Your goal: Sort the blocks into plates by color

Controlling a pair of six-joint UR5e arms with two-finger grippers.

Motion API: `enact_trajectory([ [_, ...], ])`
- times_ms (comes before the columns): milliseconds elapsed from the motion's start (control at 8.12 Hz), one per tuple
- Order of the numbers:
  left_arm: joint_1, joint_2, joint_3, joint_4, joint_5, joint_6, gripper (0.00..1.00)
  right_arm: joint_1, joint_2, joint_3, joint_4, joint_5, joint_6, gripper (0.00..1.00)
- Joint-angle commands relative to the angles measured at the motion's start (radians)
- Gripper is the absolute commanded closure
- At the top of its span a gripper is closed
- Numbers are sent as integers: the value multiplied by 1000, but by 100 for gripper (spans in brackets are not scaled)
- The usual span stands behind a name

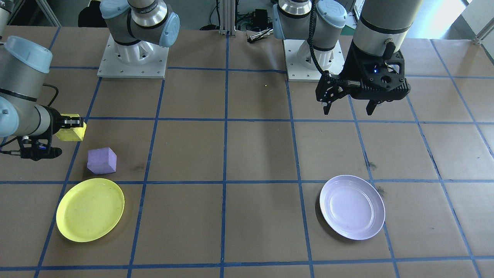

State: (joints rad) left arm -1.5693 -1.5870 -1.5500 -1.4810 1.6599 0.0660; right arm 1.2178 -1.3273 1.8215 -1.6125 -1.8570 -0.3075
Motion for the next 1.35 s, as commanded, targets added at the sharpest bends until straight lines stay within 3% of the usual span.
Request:
enact_trajectory([
  [0,0,1,-1,1,0,0,0,34,57,-236,79,30,22,54],
  [246,2,4,-2,1,1,0,0,144,150,-359,71,57,21,53],
  [369,2,4,-5,1,1,0,0,172,205,-387,51,123,34,53],
  [738,2,2,-4,1,1,0,0,177,331,-396,-105,142,33,48],
  [985,2,2,-4,1,1,0,0,177,332,-395,-104,140,33,15],
  [1231,3,2,-4,1,1,0,0,177,320,-395,-99,139,34,6],
])
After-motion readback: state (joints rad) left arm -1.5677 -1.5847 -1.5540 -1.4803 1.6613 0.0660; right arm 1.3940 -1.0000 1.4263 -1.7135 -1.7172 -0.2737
